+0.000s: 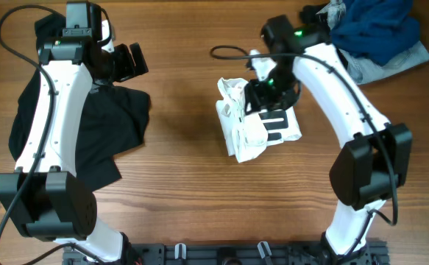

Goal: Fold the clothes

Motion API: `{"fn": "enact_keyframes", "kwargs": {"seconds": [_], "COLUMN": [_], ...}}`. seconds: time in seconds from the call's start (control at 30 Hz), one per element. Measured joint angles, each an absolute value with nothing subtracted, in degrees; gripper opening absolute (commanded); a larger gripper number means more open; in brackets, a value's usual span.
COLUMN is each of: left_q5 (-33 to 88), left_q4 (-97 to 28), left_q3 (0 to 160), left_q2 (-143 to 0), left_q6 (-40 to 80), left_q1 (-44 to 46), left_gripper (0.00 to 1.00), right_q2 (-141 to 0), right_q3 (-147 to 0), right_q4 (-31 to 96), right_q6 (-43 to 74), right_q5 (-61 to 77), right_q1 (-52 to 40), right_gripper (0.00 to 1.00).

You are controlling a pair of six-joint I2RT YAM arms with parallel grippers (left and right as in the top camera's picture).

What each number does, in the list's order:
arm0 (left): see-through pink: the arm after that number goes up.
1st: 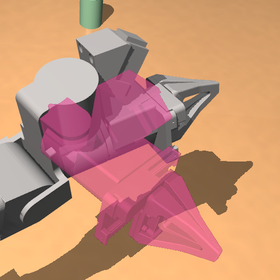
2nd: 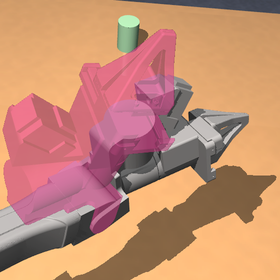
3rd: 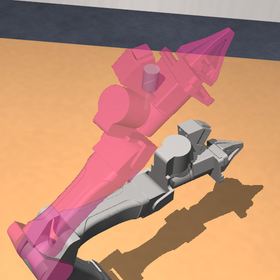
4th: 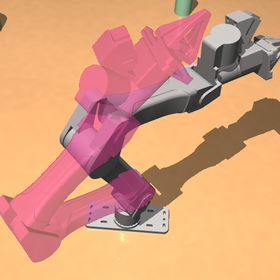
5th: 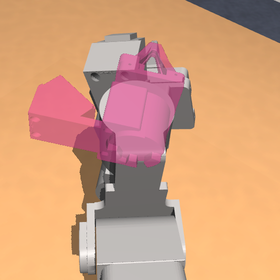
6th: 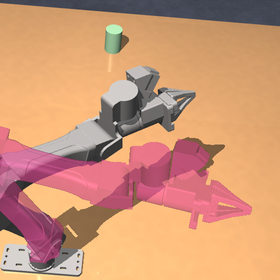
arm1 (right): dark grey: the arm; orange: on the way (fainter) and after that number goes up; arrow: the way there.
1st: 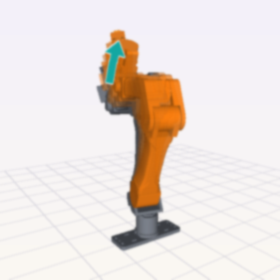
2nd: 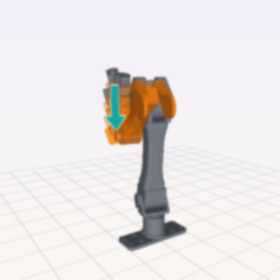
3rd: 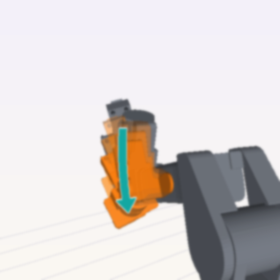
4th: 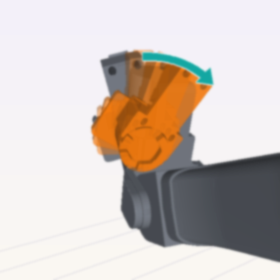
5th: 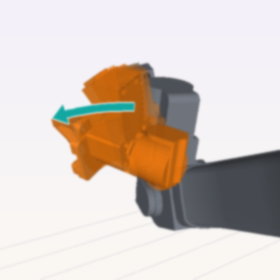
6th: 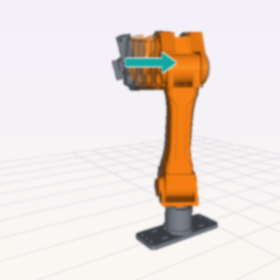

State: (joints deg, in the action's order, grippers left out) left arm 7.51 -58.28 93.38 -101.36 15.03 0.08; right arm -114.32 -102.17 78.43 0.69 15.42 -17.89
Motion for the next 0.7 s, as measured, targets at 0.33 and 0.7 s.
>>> {"fn": "enact_keyframes", "kwargs": {"seconds": [0.33,0.7], "left_q5": [4.7,4.1], "left_q4": [-58.1,-58.0], "left_q3": [93.4,93.4], "left_q2": [-101.4,-101.4], "left_q6": [14.6,14.4], "left_q1": [0.1,-0.2], "left_gripper": [1.00,1.00], "right_q2": [-114.5,-114.1], "right_q3": [-89.8,-77.0], "right_q4": [63.9,49.7], "right_q6": [1.3,10.4], "right_q5": [13.0,5.9], "right_q1": [-18.1,-17.9], "right_gripper": [0.51,0.50]}}
